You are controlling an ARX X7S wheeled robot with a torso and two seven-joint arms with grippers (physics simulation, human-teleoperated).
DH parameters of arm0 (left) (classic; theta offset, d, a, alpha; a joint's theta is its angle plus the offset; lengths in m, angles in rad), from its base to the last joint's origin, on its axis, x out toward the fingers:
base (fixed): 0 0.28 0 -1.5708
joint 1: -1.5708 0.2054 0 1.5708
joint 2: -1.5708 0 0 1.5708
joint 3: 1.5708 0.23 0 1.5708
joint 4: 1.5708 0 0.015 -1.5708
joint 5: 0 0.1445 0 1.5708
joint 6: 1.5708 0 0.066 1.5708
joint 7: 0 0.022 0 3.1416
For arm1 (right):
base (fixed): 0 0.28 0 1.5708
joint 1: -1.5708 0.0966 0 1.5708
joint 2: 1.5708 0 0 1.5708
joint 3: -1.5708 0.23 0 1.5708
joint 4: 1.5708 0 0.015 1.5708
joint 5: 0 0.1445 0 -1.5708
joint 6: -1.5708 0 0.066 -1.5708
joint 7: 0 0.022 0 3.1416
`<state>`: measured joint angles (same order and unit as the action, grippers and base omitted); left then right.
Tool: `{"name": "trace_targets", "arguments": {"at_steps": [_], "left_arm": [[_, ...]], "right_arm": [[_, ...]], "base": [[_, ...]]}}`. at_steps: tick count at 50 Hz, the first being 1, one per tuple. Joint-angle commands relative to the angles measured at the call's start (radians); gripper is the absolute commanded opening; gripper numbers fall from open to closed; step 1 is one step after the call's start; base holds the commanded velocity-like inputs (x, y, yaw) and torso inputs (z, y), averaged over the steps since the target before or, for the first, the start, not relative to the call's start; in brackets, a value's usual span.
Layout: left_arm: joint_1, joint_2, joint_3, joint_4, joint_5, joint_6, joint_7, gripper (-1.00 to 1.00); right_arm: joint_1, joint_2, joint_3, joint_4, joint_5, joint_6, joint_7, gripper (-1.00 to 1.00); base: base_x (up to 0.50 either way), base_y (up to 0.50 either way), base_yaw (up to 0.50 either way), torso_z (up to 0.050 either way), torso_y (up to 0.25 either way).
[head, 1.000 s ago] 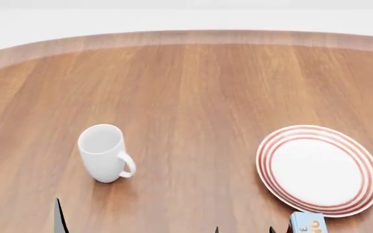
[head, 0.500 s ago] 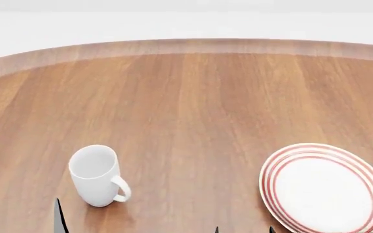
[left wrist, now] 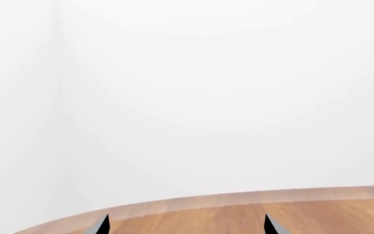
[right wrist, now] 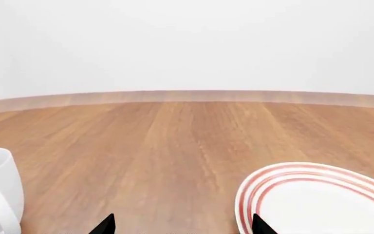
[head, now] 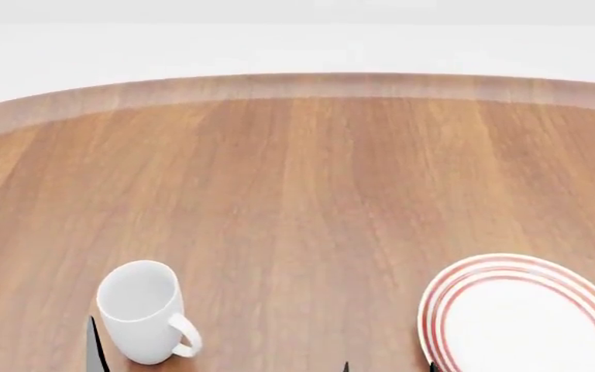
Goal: Pick up the red mug and put it on the plate
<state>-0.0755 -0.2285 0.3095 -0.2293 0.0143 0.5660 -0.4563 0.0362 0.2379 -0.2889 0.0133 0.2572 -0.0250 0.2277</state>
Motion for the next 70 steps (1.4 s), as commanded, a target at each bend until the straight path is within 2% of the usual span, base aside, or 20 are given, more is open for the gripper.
{"name": "trace_targets", "arguments": {"at_steps": [1,6,12,19,27,34,43,50,70], "left_arm": [[0.000,-0.003,0.005,0.001,-0.004,-0.002,-0.004,1.00],[-0.001,-0.004,0.006,0.000,-0.005,0.001,-0.007,1.00],[-0.001,-0.006,0.009,0.000,-0.007,0.000,-0.007,1.00],[-0.002,-0.008,0.014,0.001,-0.009,-0.002,-0.008,1.00],[-0.003,-0.011,0.018,-0.001,-0.014,0.002,-0.007,1.00],[-0.005,-0.013,0.021,-0.003,-0.013,0.007,-0.009,1.00],[-0.005,-0.016,0.025,-0.001,-0.014,0.003,-0.012,1.00],[-0.006,-0.017,0.027,-0.001,-0.014,0.003,-0.015,1.00],[-0.007,-0.021,0.033,0.000,-0.017,-0.001,-0.023,1.00]], "right_arm": [[-0.001,0.005,-0.007,-0.005,0.000,0.007,0.008,1.00],[-0.022,0.016,-0.004,-0.055,0.006,0.020,0.022,1.00],[-0.082,0.064,-0.006,-0.241,0.001,0.103,0.060,1.00],[-0.178,0.118,-0.013,-0.382,-0.026,0.116,0.081,1.00],[-0.333,0.187,-0.010,-0.539,-0.076,0.098,0.115,1.00],[-0.468,0.236,0.013,-0.618,-0.116,0.020,0.139,1.00],[-0.621,0.276,0.039,-0.609,-0.157,-0.167,0.147,1.00],[-0.666,0.281,0.037,-0.559,-0.166,-0.255,0.146,1.00],[-0.653,0.250,-0.043,-0.328,-0.181,-0.437,0.099,1.00]], "base": [[0.00,0.00,0.00,0.000,0.000],[0.00,0.00,0.00,0.000,0.000],[0.00,0.00,0.00,0.000,0.000],[0.00,0.00,0.00,0.000,0.000],[0.00,0.00,0.00,0.000,0.000],[0.00,0.00,0.00,0.000,0.000],[0.00,0.00,0.00,0.000,0.000],[0.00,0.00,0.00,0.000,0.000],[0.00,0.00,0.00,0.000,0.000]]}}
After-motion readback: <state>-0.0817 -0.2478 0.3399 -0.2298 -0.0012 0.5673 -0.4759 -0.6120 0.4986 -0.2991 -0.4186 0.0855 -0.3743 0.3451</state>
